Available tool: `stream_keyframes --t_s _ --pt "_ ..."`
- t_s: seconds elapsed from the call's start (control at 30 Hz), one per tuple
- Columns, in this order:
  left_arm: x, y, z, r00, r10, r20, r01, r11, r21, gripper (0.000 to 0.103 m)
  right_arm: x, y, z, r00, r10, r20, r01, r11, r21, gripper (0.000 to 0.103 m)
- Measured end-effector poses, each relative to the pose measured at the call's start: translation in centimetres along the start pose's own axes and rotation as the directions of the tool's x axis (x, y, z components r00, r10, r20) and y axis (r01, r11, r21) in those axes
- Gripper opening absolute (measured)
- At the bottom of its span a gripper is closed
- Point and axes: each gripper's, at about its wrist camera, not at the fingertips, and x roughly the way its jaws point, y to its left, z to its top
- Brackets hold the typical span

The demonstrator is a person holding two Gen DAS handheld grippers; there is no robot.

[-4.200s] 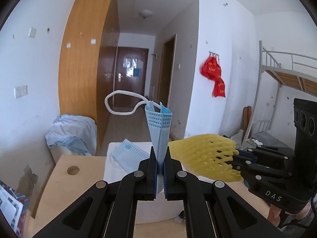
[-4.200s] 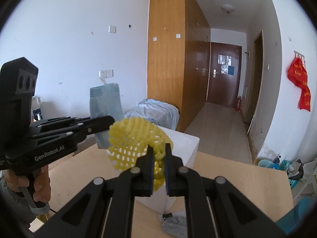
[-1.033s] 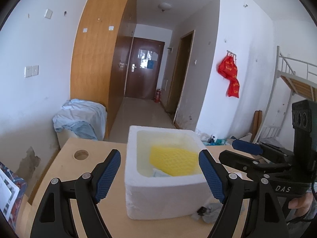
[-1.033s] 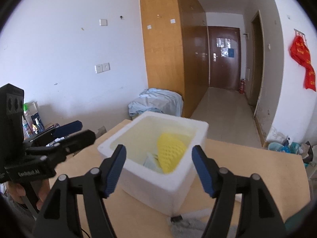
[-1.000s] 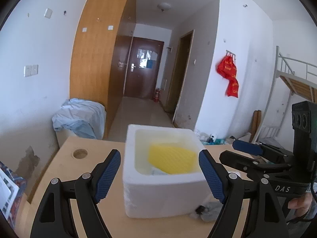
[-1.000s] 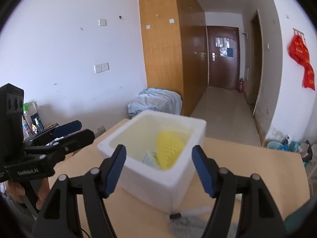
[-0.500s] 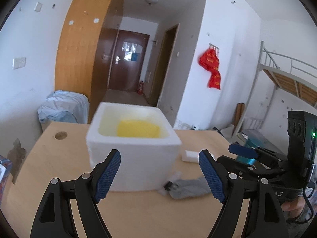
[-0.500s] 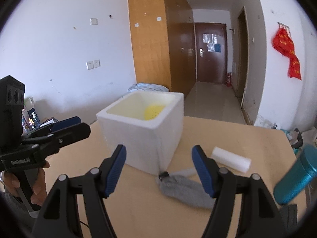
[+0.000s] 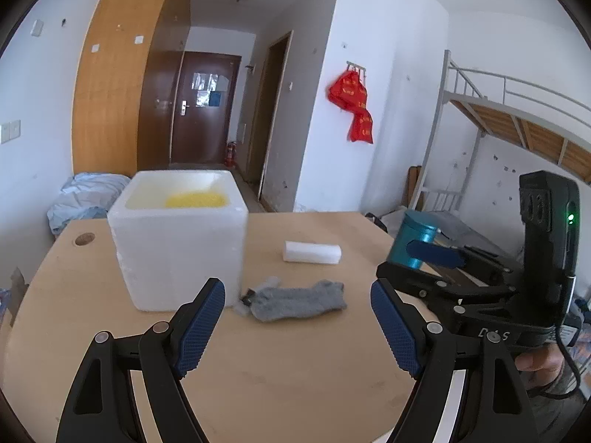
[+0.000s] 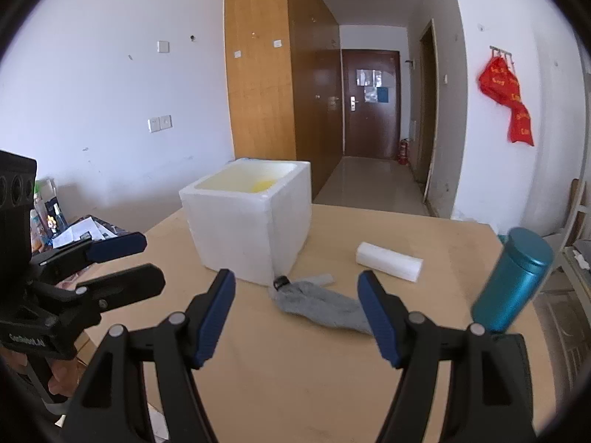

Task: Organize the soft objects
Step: 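Move both tools back from the box toward the grey sock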

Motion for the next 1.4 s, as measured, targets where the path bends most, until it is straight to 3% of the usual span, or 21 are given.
stream_keyframes --t_s 0.47,0.67,0.9,1.23,1.4 --pt "4.7 -1.3 -2.2 0.999 -0.035 -0.036 0.035 0.999 0.024 0.082 0.9 -3.4 -2.1 0.997 -0.062 -0.039 0.062 0.998 -0.001 0.073" --pt "7.9 -0.9 -2.3 0.995 -0.067 -0.077 0.068 0.998 0.017 0.082 3.5 -5.4 -2.7 0.994 -0.052 -0.098 0.053 0.999 0.005 0.073" --pt "10.7 -0.6 -2.8 0.989 -0.092 -0.114 0.090 0.996 -0.023 0.082 4.2 -6.8 -2.7 0.995 -0.037 -0.096 0.041 0.998 0.040 0.073" --pt "14.7 -0.1 -3.4 0.983 -0.056 -0.173 0.053 0.998 -0.024 0.082 6.6 -9.1 -3.7 0.987 -0.022 -0.159 0.033 0.997 0.069 0.073" --pt "16.9 0.4 -3.6 0.972 -0.087 -0.218 0.075 0.995 -0.066 0.082 6.8 -10.0 -3.6 0.987 -0.018 -0.159 0.032 0.996 0.083 0.073"
